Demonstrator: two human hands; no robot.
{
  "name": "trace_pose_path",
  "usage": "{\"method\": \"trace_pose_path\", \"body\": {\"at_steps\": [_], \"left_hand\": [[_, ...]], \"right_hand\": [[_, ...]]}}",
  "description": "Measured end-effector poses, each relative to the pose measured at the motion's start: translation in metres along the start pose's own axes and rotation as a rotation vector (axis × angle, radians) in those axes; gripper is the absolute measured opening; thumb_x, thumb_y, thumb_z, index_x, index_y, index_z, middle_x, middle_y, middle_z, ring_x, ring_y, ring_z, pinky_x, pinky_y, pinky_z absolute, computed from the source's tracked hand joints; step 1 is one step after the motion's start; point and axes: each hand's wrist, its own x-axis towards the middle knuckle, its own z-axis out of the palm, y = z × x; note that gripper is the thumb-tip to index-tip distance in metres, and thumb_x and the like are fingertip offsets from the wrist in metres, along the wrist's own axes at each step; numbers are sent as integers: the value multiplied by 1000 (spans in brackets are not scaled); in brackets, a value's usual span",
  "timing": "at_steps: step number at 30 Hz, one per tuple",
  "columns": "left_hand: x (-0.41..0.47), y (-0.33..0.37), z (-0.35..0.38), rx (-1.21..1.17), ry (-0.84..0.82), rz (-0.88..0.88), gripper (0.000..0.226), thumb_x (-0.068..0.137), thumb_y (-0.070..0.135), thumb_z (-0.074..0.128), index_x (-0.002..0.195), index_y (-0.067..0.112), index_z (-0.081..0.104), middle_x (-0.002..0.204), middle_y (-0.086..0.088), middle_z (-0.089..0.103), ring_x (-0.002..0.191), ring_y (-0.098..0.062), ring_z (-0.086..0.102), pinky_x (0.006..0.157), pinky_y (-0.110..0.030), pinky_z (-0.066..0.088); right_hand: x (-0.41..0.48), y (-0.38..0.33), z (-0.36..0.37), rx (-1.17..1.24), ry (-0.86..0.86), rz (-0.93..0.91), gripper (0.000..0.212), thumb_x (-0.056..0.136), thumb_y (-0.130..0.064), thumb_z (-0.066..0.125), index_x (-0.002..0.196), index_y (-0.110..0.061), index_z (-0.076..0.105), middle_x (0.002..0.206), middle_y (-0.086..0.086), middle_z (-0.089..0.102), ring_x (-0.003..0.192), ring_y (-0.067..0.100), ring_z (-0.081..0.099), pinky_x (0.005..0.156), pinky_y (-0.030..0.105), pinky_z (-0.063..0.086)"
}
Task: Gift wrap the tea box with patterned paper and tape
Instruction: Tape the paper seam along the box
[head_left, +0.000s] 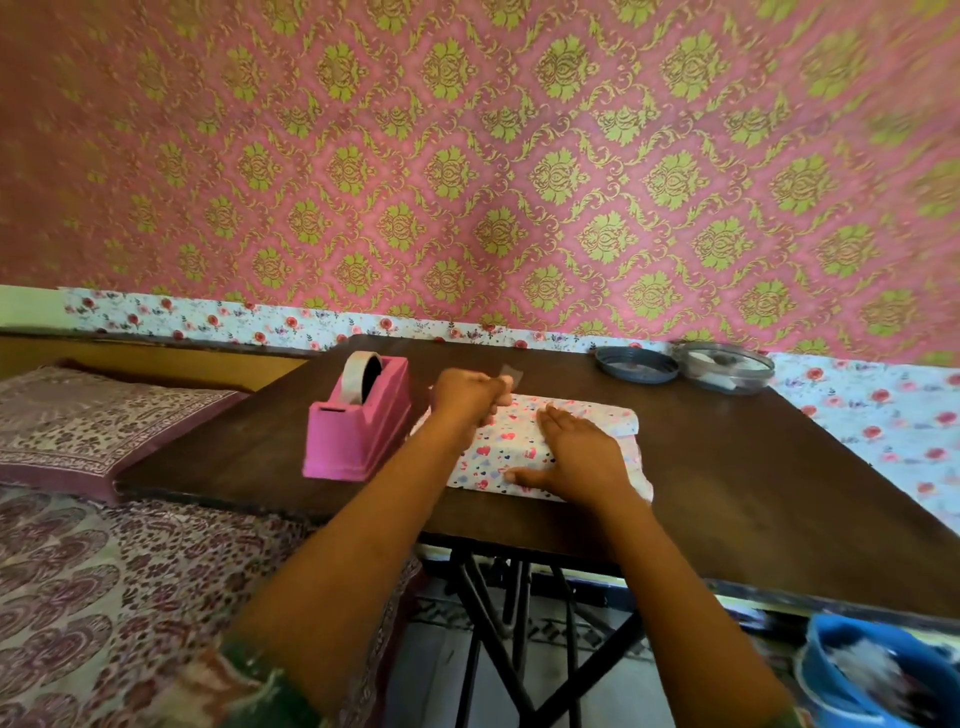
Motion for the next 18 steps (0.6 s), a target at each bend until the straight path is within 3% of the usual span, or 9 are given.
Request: {"method": "trace_pose_path", "body": {"at_steps": [5, 9, 13, 18], "left_hand": [[25, 0, 27, 79, 71, -87, 22, 85, 17, 66, 98, 0, 66, 80, -8, 66, 53, -10, 48, 50, -20, 39], [33, -5, 30, 153, 95, -86, 20, 85, 14, 66, 99, -1, 66, 71, -6, 62, 56, -13, 51, 63, -26, 46], [38, -7, 32, 226, 119, -74, 29, 81, 12, 70, 107, 4, 62, 95, -14, 69, 83, -22, 68, 83, -34, 55], [39, -8, 35, 478, 156, -50, 33, 79, 19, 72, 108, 6, 61, 102, -13, 67, 84, -23, 63, 80, -34, 53]], "right_hand": [[1, 4, 1, 24, 4, -12, 95, 80, -69, 48, 149, -18, 10, 158, 1, 11, 144, 20, 16, 116, 36, 14], [2, 7, 4, 24, 29, -46, 96, 79, -70, 48, 149, -15, 12, 157, 3, 13, 144, 20, 16, 116, 35, 13], [3, 7, 3, 36, 18, -44, 96, 79, -70, 48, 149, -15, 11, 157, 3, 12, 144, 21, 16, 116, 36, 13], [3, 7, 4, 35, 21, -51, 96, 80, -69, 48, 150, -15, 11, 157, 4, 12, 144, 20, 14, 117, 35, 11]]}}
